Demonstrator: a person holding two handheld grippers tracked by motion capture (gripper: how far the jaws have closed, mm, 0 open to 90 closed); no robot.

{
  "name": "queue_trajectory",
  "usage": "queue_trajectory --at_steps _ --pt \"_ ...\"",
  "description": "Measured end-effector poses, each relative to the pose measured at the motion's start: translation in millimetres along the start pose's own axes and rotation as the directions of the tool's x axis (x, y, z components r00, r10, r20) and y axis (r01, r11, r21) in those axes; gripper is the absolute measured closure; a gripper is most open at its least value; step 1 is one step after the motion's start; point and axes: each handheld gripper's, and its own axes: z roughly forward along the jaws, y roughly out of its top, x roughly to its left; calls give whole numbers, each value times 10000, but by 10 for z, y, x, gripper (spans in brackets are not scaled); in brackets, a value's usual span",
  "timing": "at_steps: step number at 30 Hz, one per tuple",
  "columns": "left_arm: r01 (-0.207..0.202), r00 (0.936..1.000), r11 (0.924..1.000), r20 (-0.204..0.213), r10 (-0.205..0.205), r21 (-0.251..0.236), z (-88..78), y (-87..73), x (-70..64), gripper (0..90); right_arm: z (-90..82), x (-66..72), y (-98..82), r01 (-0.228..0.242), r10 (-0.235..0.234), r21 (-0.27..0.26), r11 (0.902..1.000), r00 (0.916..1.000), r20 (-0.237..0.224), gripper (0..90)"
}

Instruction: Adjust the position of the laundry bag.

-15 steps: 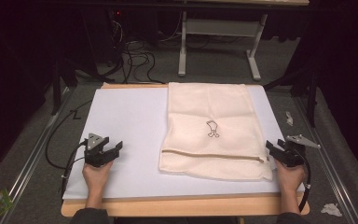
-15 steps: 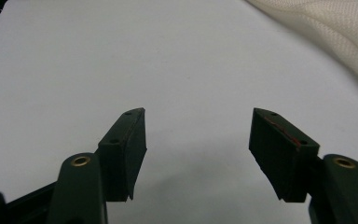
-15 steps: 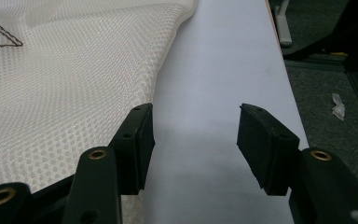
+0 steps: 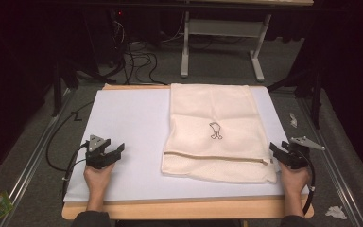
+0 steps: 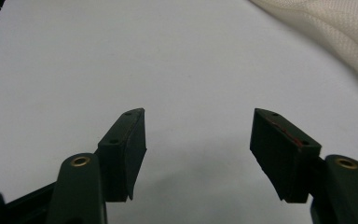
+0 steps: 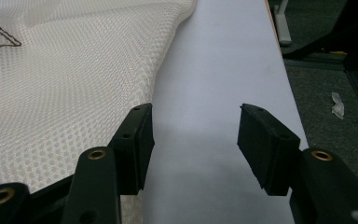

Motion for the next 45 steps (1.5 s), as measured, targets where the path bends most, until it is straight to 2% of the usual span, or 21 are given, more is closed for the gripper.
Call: queue_trajectory --at_steps 4,9,17,20,24,27,30,31,34,38,41,44,45 --pt "25 10000 10000 -50 -25 51 5 2 3 355 -4 -11 -2 -79 79 -65 9999 10000 44 460" --pt "54 10000 9999 41 -54 92 8 6 9 355 -7 -42 0 -465 465 -78 9989 9989 35 457" --pt "108 9997 9999 208 -110 97 10 12 24 361 29 -36 18 -321 323 301 9990 9995 -59 469" --pt "266 9980 9992 564 -282 288 26 24 57 363 24 -58 18 -500 504 275 9984 9986 -152 471" --pt "291 9971 9994 696 -305 212 24 29 54 367 17 -73 21 -535 540 184 9984 9980 -321 475" --pt "388 9955 9992 864 -397 119 16 33 32 357 7 -77 21 -536 539 91 9985 9979 -369 480" --pt "410 9939 9989 1013 -433 247 8 49 13 376 -2 -64 24 -475 480 152 9988 9981 -383 478" --pt "395 9927 9983 1121 -440 423 4 66 -2 376 -6 -58 24 -389 395 162 9991 9985 -366 473" --pt "240 9922 9988 1214 -290 424 -6 96 -54 374 -48 -39 35 -199 198 0 9998 9988 -449 469" --pt "96 9888 9995 1485 -139 299 -17 152 -144 370 -87 -43 57 -259 266 128 9996 9980 -575 467" --pt "109 9864 9990 1635 -178 432 -13 179 -197 338 -129 -49 73 -453 459 113 9989 9970 -630 460" --pt "7 9855 9985 1696 -101 553 -9 207 -252 326 -151 -37 84 -264 275 166 9995 9969 -740 465" --pt "5 9831 9982 1829 -115 602 -9 216 -265 334 -155 -28 84 -249 267 223 9994 9963 -813 467"
